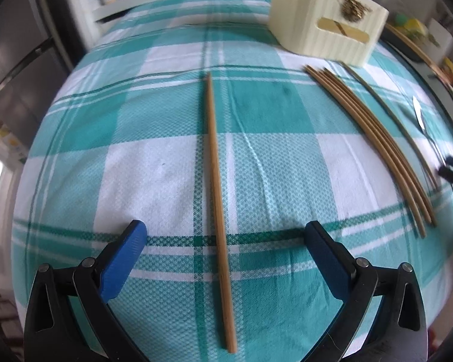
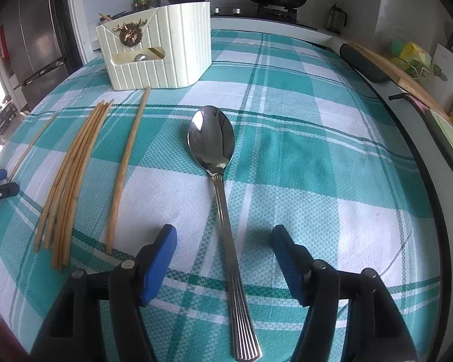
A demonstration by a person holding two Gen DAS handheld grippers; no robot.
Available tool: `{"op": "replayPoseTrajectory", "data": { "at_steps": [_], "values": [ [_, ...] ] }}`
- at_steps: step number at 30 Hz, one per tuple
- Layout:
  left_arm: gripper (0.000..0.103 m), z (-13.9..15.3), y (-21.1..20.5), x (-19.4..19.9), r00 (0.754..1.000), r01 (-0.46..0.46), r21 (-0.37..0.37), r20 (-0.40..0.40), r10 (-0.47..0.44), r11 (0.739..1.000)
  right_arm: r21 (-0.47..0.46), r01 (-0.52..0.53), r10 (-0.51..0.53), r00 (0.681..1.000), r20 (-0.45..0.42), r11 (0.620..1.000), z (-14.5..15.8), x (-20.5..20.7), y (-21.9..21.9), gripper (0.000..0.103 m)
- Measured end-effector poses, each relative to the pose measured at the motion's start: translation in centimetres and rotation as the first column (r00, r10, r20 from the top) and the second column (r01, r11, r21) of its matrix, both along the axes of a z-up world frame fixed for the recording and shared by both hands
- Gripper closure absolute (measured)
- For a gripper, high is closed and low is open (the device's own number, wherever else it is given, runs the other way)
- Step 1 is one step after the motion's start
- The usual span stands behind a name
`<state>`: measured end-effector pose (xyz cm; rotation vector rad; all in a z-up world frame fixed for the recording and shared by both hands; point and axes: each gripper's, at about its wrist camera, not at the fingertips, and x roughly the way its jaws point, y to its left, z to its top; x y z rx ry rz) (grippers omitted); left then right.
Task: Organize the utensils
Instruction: 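Grasp a chopstick with the left tool while the right tool grasps the other spoon, then lift the chopstick and spoon and drop both into the cream caddy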
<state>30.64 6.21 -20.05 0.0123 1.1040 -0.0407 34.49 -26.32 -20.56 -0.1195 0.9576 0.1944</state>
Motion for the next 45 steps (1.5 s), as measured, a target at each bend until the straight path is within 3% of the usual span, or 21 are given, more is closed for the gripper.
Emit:
{"op": "replayPoseTrajectory", "data": {
  "at_steps": [7,13,16,19,20,21,26,31,37,45],
  "values": [
    [0.002,0.5,1.0,2.7,0.998,0.057,-0.068,-0.029,-0.059,0.996,-0.02,-0.062,0.061,0.997,-0.054,0.998,0.2,1.8,0.4,0.034],
    [0.015,1.0,2.2,7.0,0.998,0.012,-0.144,-0.053,-0.02,0.989,-0.023,-0.074,0.073,0.997,-0.037,0.997,0.2,5.6,2.0,0.032],
    [0.03,1.2,2.3,8.4,0.998,-0.011,-0.166,-0.055,0.002,0.986,0.005,-0.068,0.068,0.997,-0.027,0.998,0.0,7.7,2.5,0.032],
    [0.069,1.2,1.5,9.3,0.999,-0.001,-0.125,-0.038,-0.004,0.992,0.001,-0.069,0.069,0.998,0.0,0.998,0.0,8.6,3.0,0.042],
    [0.086,1.2,1.2,9.3,1.0,0.003,-0.102,-0.03,-0.006,0.995,0.007,-0.067,0.066,0.998,0.009,0.998,0.1,8.7,3.0,0.059],
    [0.096,1.2,0.9,9.3,1.0,0.009,-0.07,-0.019,-0.01,0.998,0.009,-0.059,0.059,0.998,0.016,0.998,0.2,8.7,2.9,0.061],
    [0.1,2.0,2.2,8.3,1.0,-0.015,-0.156,0.024,0.018,0.988,0.067,-0.047,0.044,0.998,0.034,0.997,0.7,8.2,1.8,0.061],
    [0.1,5.8,3.0,5.5,0.989,-0.002,-0.196,0.145,0.031,0.981,0.119,-0.054,0.037,0.99,0.137,0.991,4.6,5.2,0.4,0.061],
    [0.1,11.0,3.2,1.3,0.954,0.055,-0.238,0.298,0.019,0.97,0.132,-0.11,0.075,0.966,0.246,0.985,9.3,0.9,0.4,0.061],
    [0.1,14.5,3.2,-1.1,0.922,0.102,-0.281,0.387,0.016,0.954,0.159,-0.147,0.09,0.942,0.324,0.976,12.9,-2.3,0.8,0.061]
  ]
}}
